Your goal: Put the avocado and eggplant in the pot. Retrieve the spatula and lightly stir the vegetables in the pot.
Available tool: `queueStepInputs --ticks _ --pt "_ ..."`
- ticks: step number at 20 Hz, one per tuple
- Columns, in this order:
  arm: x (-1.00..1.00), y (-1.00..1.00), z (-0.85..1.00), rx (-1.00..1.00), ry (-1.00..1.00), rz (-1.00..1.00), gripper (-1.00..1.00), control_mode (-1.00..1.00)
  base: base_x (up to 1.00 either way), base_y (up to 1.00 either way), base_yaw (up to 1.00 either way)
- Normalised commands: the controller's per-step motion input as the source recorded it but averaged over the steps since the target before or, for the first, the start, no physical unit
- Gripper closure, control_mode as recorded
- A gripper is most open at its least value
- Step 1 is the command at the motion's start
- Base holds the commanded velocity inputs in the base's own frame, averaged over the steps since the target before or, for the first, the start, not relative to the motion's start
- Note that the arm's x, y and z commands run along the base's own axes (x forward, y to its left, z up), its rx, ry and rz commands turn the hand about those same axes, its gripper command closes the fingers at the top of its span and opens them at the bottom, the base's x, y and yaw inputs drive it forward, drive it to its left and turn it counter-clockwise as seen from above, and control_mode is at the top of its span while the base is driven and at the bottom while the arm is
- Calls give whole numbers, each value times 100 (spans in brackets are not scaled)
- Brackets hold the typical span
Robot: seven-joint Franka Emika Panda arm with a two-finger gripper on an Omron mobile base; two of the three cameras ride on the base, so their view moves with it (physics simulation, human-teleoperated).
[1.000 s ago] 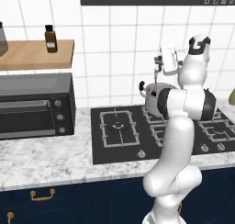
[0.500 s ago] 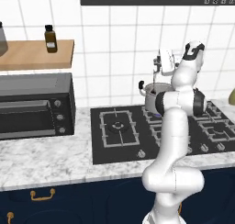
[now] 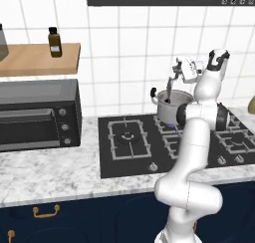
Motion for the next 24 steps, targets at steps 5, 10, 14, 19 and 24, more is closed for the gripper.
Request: queueStepInputs --ticks 5,10,14,19,24 --pt "-47 0 -19 0 8 -1 100 -100 0 0 0" --pt "-23 0 -3 1 15 -5 100 -100 0 0 0" --pt "-3 0 6 8 33 -9 100 -100 0 0 0" --pt "20 1 -36 2 52 -12 100 -100 0 0 0" --pt "44 3 -98 0 47 -5 100 -100 0 0 0"
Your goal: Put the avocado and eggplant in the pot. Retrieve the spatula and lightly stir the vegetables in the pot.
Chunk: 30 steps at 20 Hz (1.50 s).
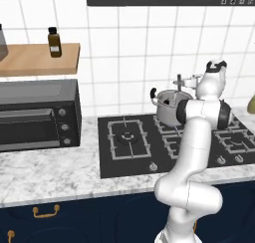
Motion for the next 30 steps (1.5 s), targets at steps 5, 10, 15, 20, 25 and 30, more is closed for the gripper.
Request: queueStepInputs --ticks 5,10,15,20,25,30 --pt "21 0 -56 0 27 -1 100 -100 0 0 0" --pt "17 0 44 15 5 0 100 -100 0 0 0" --pt "17 0 62 15 4 0 100 -100 0 0 0" --pt "19 0 -22 3 15 0 100 -100 0 0 0" --pt "7 -16 -19 2 7 0 100 -100 0 0 0" --pt "0 -11 19 6 -4 14 100 -100 0 0 0"
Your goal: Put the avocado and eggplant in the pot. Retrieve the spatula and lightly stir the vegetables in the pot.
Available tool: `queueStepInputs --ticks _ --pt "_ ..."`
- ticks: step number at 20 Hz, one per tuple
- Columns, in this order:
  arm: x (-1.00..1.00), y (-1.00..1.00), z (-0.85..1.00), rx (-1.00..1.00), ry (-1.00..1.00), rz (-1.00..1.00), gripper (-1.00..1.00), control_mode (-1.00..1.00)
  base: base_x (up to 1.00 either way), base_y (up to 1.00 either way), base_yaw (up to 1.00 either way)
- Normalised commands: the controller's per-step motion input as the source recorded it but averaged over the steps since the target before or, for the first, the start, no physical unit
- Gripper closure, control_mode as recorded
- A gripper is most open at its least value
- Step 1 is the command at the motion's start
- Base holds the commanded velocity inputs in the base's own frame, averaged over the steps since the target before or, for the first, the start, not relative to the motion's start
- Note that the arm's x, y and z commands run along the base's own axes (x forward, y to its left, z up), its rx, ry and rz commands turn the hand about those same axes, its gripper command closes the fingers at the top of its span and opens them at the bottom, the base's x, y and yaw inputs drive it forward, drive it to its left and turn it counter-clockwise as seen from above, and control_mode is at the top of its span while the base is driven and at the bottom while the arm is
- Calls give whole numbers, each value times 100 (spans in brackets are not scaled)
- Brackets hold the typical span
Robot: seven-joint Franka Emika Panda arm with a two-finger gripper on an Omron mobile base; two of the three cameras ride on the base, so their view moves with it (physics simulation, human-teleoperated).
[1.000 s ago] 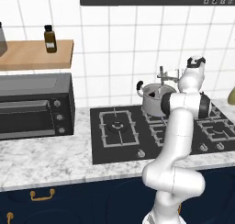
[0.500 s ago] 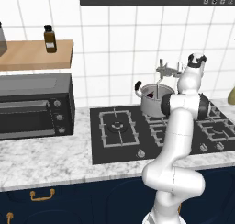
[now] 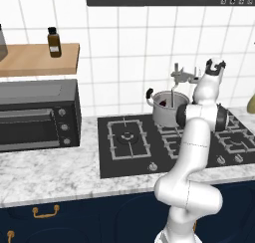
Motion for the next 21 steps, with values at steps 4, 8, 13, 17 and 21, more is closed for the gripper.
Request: queueStepInputs --ticks 4,8,13,17,21 --pt "50 -1 -3 0 -10 22 100 -100 0 0 0" --pt "53 -27 -11 -9 -13 11 100 -100 0 0 0" --pt "12 -56 0 -5 -9 9 100 -100 0 0 0" --pt "0 -81 3 -17 -4 0 100 -100 0 0 0" --pt "23 -75 1 -15 -1 0 100 -100 0 0 0"
